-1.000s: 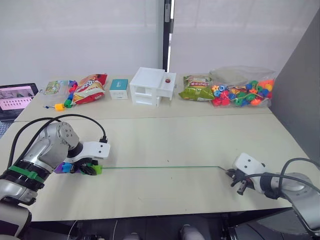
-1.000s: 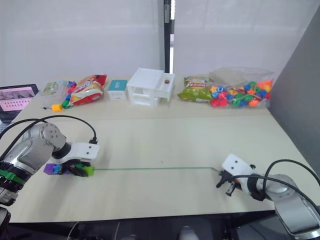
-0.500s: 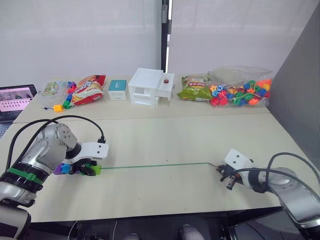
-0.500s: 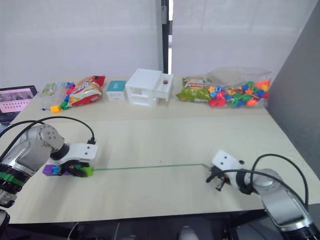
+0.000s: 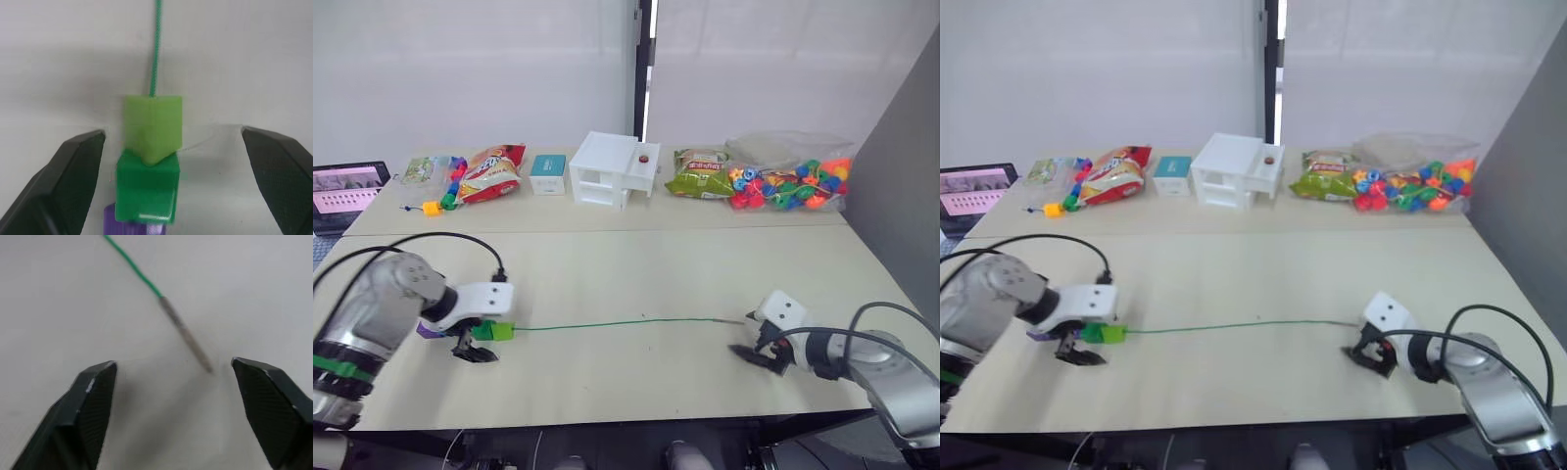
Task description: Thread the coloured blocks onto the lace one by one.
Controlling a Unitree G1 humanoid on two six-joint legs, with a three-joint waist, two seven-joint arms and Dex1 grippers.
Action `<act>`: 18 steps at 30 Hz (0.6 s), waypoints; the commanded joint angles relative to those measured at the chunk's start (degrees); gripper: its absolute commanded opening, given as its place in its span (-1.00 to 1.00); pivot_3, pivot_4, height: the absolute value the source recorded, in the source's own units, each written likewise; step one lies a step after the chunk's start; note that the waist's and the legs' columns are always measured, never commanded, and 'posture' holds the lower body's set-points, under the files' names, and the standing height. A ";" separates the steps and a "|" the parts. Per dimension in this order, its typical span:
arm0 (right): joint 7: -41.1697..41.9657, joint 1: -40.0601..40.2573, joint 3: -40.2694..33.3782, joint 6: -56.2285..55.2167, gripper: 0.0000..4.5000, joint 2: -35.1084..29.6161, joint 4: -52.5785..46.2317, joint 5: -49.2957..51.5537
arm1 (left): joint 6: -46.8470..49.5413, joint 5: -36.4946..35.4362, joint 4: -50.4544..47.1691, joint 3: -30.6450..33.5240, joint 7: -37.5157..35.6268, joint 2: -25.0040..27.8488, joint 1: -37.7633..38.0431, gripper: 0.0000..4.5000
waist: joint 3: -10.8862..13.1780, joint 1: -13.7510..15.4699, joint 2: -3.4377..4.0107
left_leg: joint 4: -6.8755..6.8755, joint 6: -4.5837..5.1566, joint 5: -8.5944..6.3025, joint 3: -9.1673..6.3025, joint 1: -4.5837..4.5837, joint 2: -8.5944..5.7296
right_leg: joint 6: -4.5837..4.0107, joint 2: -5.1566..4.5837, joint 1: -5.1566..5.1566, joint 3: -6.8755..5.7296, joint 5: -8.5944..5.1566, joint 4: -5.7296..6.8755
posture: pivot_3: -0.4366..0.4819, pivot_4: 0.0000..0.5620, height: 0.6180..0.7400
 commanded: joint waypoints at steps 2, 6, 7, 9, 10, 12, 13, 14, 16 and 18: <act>0.77 -0.01 -7.10 2.23 0.98 0.91 -3.38 7.41 | 10.41 -12.16 -5.79 16.68 4.61 -0.98 3.45 1.00 | 0.01 0.26 -0.01 | 0.00 -0.01 0.01 0.02 -0.26 -0.10 | -0.02 -0.11 -0.43 0.01 0.21 0.22 | -0.05 -0.47 1.00; -0.80 1.33 -11.02 2.61 0.98 3.18 -1.77 10.57 | 17.00 -16.51 -9.43 33.06 7.74 -2.99 18.27 1.00 | 0.03 -0.15 0.06 | -0.18 0.00 0.00 0.05 -0.24 -0.08 | -0.02 -0.11 -0.47 0.02 0.20 0.10 | -0.05 -0.47 1.00; -1.09 2.12 -11.76 2.10 0.98 3.51 -1.47 10.65 | 17.65 -17.15 -9.73 36.69 8.15 -4.03 22.27 1.00 | 0.04 -0.31 0.06 | -0.21 0.03 -0.02 0.09 -0.21 -0.07 | -0.03 -0.09 -0.48 0.03 0.20 0.07 | -0.05 -0.47 1.00; -1.65 3.41 -13.00 1.35 0.98 4.16 -0.83 11.08 | 16.76 -18.72 -9.93 42.20 9.41 -6.23 28.07 1.00 | 0.07 -0.11 0.04 | -0.26 0.03 -0.02 0.13 -0.21 -0.04 | -0.03 -0.09 -0.49 0.04 0.20 -0.03 | -0.05 -0.47 1.00; -2.00 4.06 -13.50 0.85 0.98 4.52 -0.33 11.06 | 17.24 -19.90 -10.33 44.00 9.44 -7.16 30.40 1.00 | 0.11 0.09 -0.04 | -0.25 0.02 -0.02 0.12 -0.22 -0.04 | -0.03 -0.09 -0.46 0.01 0.20 -0.04 | -0.05 -0.47 1.00; -2.65 6.05 -14.84 -1.41 0.98 5.46 1.42 10.33 | 15.65 -21.72 -8.56 48.55 10.67 -10.39 34.71 1.00 | 0.12 0.54 -0.08 | -0.22 -0.01 0.00 0.13 -0.23 -0.03 | -0.04 -0.11 -0.41 0.01 0.20 -0.12 | -0.05 -0.47 1.00; -3.08 6.90 -15.88 -2.37 0.98 6.22 2.50 10.40 | 13.67 -22.15 -7.58 50.28 11.62 -12.20 36.42 1.00 | 0.12 0.76 -0.08 | -0.21 -0.02 0.00 0.13 -0.22 -0.04 | -0.03 -0.13 -0.35 0.00 0.20 -0.17 | -0.05 -0.47 1.00; -3.28 7.71 -16.86 -3.19 0.98 6.81 3.41 10.58 | 11.83 -22.53 -6.94 51.49 12.55 -13.84 37.90 1.00 | 0.12 1.01 -0.08 | -0.21 -0.03 0.00 0.15 -0.19 -0.05 | -0.03 -0.15 -0.29 0.00 0.20 -0.22 | -0.05 -0.47 1.00; -3.54 9.38 -19.32 -4.54 0.98 7.99 4.78 11.42 | 9.29 -23.13 -6.18 52.81 13.75 -16.69 41.42 1.00 | 0.12 1.34 -0.08 | -0.20 -0.05 0.01 0.21 -0.17 -0.06 | -0.03 -0.17 -0.25 0.01 0.20 -0.26 | -0.05 -0.47 1.00; -3.43 10.95 -21.61 -5.86 0.98 8.79 6.03 12.09 | 7.56 -23.59 -5.84 53.26 14.93 -18.85 44.48 1.00 | 0.12 1.43 -0.08 | -0.19 -0.06 0.02 0.23 -0.17 -0.05 | -0.03 -0.17 -0.26 0.02 0.20 -0.29 | -0.05 -0.47 1.00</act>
